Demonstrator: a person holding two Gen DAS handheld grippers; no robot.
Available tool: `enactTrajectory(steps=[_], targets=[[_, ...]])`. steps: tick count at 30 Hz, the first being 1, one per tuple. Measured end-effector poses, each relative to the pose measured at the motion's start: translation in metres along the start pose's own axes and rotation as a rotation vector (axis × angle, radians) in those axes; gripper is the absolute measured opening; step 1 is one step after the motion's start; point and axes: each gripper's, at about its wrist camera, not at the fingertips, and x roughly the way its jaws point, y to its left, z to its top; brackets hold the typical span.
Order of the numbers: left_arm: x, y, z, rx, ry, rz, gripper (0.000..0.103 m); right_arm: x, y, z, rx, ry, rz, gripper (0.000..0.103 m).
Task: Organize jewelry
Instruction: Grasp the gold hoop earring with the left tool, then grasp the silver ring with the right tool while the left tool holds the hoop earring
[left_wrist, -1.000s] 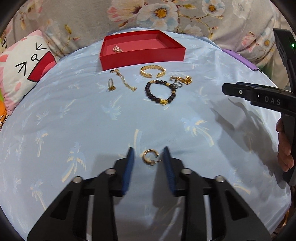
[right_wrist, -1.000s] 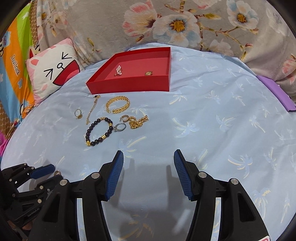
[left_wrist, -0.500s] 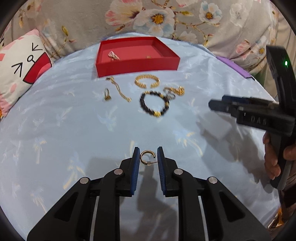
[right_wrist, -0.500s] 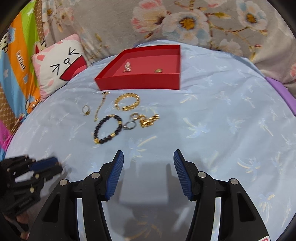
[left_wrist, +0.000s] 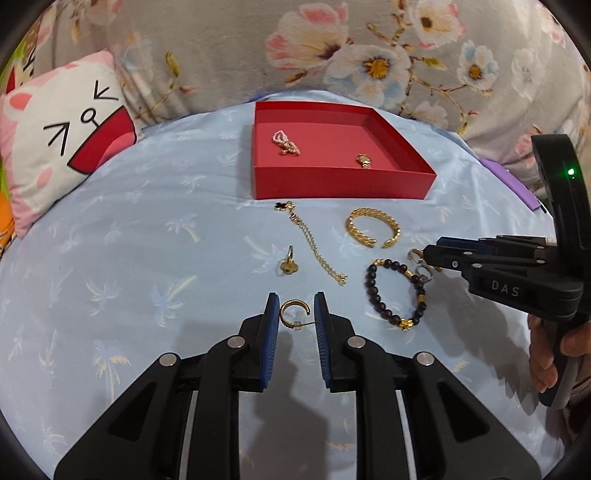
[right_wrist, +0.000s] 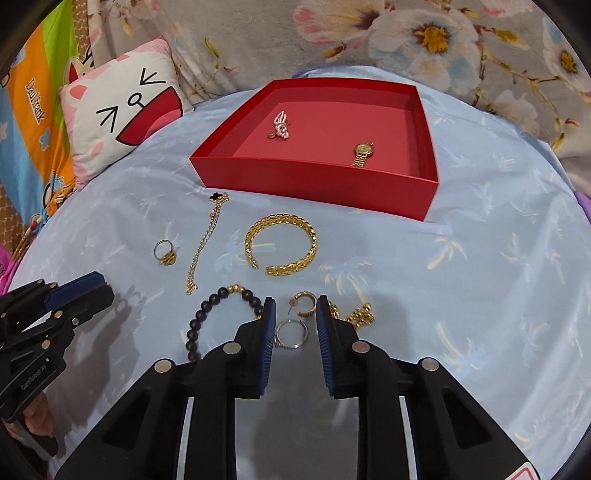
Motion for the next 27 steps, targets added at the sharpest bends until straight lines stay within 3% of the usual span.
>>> enactTrajectory(steps=[20,22,23,27], targets=[[0.018,0.003,-0.012,0.009,0.048,0.018,0.019,0.015,0.009,-0.006,-0.071,-0.017,-0.051,0.016],[0.018,0.003,-0.012,0.009,0.048,0.017,0.019,0.013,0.008,-0.006,-0.062,-0.024,-0.037,0.01],[0.018,0.003,-0.011,0.008,0.047,0.018,0.019,0.011,0.008,-0.006,-0.059,-0.024,-0.03,0.0],[0.019,0.003,-0.012,0.004,0.045,0.018,0.019,0.008,0.007,-0.005,-0.053,-0.023,-0.019,0.0]])
